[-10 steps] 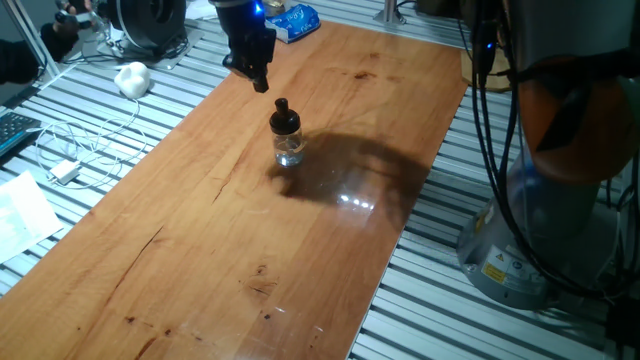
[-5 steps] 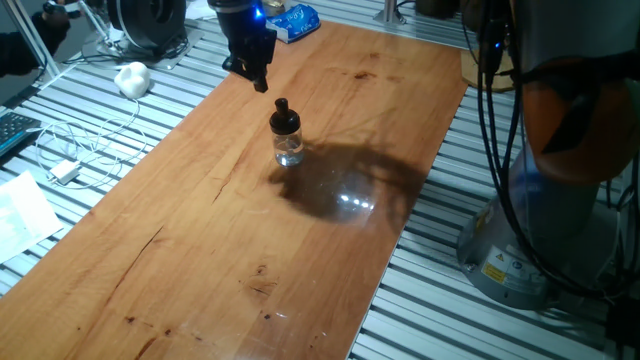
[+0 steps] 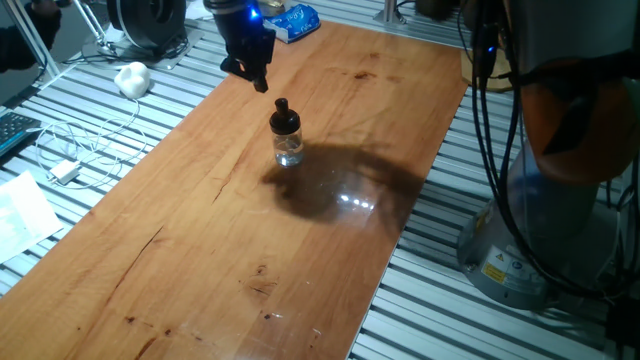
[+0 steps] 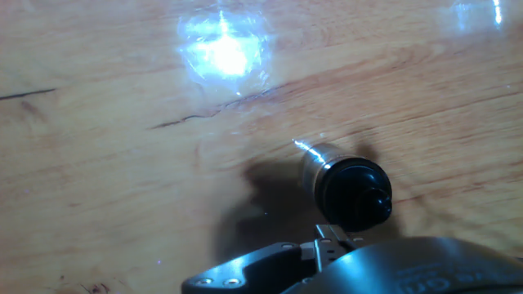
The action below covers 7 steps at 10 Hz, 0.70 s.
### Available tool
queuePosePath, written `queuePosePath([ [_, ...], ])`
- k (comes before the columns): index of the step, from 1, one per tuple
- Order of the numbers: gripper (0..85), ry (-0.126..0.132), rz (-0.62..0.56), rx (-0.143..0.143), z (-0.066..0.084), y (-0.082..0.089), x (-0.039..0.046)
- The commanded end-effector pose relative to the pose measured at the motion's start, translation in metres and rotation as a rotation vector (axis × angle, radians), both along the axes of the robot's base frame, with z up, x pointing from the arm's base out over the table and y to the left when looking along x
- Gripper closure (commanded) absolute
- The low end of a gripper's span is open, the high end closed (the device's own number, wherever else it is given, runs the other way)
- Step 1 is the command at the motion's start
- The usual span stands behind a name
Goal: Unscrew the lid from the jar
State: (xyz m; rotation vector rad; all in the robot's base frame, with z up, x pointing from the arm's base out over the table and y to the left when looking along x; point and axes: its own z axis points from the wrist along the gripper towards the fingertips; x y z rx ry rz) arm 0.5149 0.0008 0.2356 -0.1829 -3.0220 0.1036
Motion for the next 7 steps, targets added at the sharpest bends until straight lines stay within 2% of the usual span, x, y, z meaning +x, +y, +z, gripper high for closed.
queuePosePath([
  [1, 85.0, 0.002, 0.015, -0.01, 0.0, 0.0, 0.0001],
  [2, 85.0, 0.011, 0.006, -0.019, -0.001, -0.001, 0.0002],
  [4, 51.0, 0.008, -0.01, -0.052, -0.004, -0.005, 0.0001],
  [6, 51.0, 0.002, -0.025, -0.06, -0.011, -0.018, -0.0021],
  [7, 34.0, -0.003, -0.067, -0.062, -0.015, -0.025, -0.004],
])
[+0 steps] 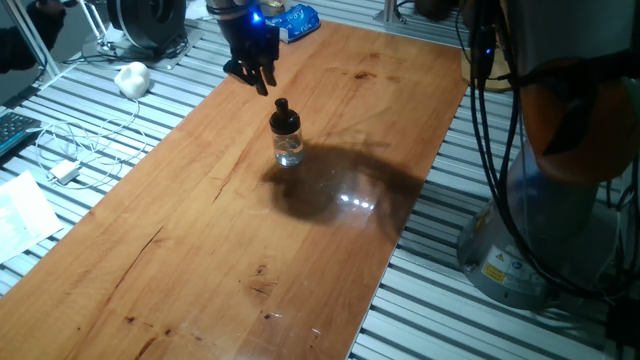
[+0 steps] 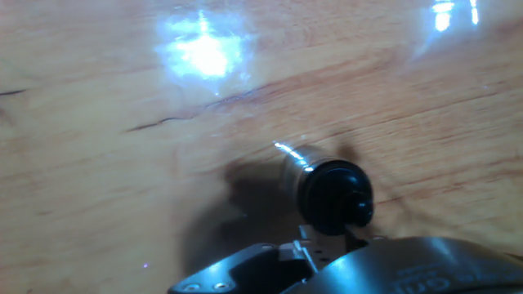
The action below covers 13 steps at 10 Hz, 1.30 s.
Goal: Unscrew the lid from the jar
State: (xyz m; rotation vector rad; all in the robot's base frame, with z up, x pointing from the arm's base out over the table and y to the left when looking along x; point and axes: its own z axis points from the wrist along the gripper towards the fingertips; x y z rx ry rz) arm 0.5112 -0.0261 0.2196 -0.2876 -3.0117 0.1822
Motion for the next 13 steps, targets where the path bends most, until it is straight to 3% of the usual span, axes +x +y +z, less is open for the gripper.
queuePosePath([
  [1, 34.0, 0.006, -0.053, 0.006, -0.002, -0.003, 0.0001],
  [2, 34.0, 0.018, -0.13, 0.015, -0.002, -0.006, 0.0004],
  [4, 34.0, 0.033, -0.206, 0.007, -0.003, -0.009, 0.0004],
  [7, 34.0, 0.028, -0.375, 0.0, -0.01, -0.019, 0.0],
  [8, 34.0, 0.025, -0.433, 0.019, -0.013, -0.022, -0.0005],
  [9, 34.0, 0.024, -0.44, 0.038, -0.016, -0.025, -0.0011],
  [13, 34.0, 0.025, -0.416, 0.045, -0.019, -0.028, -0.0016],
])
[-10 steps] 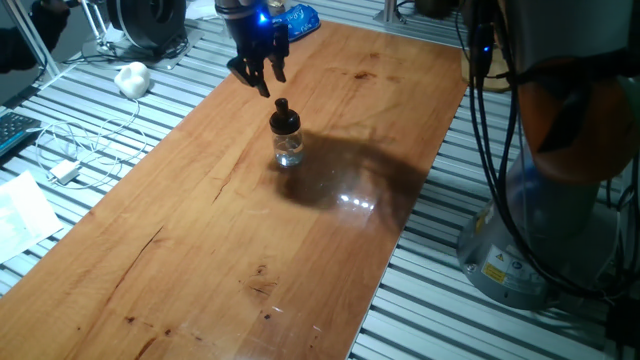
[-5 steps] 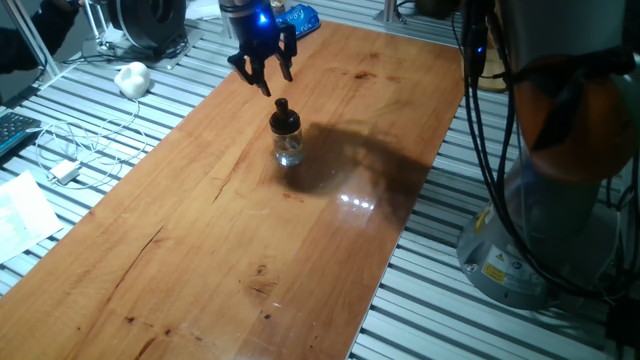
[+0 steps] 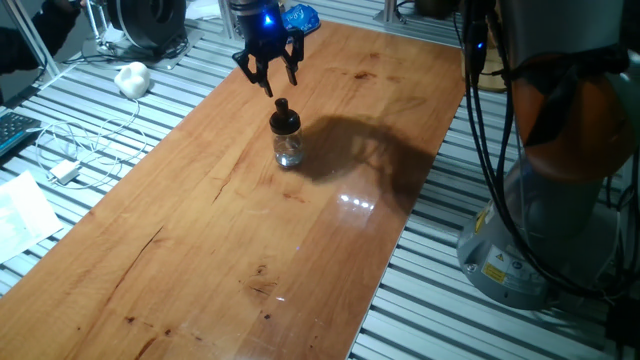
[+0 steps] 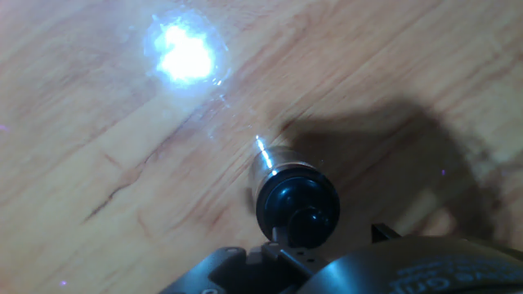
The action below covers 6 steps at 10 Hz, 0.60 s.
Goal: Unscrew the lid from the jar
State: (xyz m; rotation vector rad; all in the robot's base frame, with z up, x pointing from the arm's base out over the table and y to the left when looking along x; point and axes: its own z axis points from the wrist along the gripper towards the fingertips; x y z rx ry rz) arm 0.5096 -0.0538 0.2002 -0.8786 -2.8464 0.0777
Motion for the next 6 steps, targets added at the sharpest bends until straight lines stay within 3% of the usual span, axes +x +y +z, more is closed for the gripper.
queuePosePath([
  [1, 34.0, -0.006, 0.016, 0.003, 0.0, 0.0001, 0.0],
  [2, 34.0, -0.015, 0.015, 0.012, 0.0, 0.0001, 0.0],
  [4, 34.0, -0.006, 0.001, -0.018, 0.0, 0.0001, 0.0],
  [6, 34.0, -0.008, 0.004, -0.01, 0.0, 0.0001, 0.0],
])
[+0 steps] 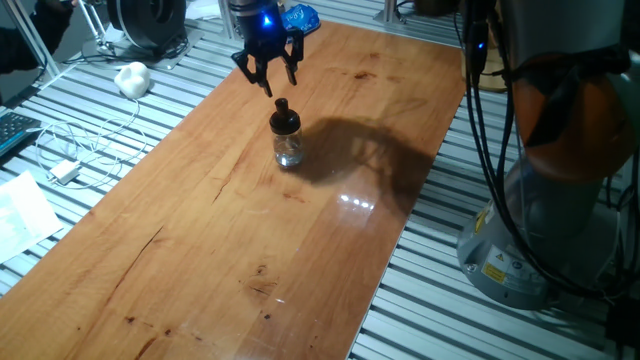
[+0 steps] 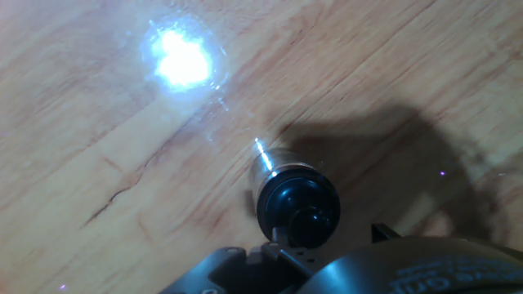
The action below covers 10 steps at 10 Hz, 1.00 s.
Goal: Unscrew the lid from the jar
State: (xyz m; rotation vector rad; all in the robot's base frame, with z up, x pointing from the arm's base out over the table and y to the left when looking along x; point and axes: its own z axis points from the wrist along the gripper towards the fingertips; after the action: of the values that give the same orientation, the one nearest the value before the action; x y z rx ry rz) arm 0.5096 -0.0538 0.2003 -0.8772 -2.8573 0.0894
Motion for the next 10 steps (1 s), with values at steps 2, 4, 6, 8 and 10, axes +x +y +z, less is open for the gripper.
queuePosePath([
  [2, 34.0, 0.002, 0.003, 0.001, -0.0001, 0.0001, 0.0],
  [4, 34.0, -0.006, -0.009, 0.005, -0.0001, 0.0001, 0.0],
  [6, 34.0, -0.004, -0.039, -0.019, -0.0001, 0.0001, 0.0],
  [8, 34.0, -0.004, -0.062, -0.013, -0.0001, 0.0001, 0.0],
  [10, 17.0, -0.006, -0.053, 0.007, -0.0001, 0.0001, 0.0],
])
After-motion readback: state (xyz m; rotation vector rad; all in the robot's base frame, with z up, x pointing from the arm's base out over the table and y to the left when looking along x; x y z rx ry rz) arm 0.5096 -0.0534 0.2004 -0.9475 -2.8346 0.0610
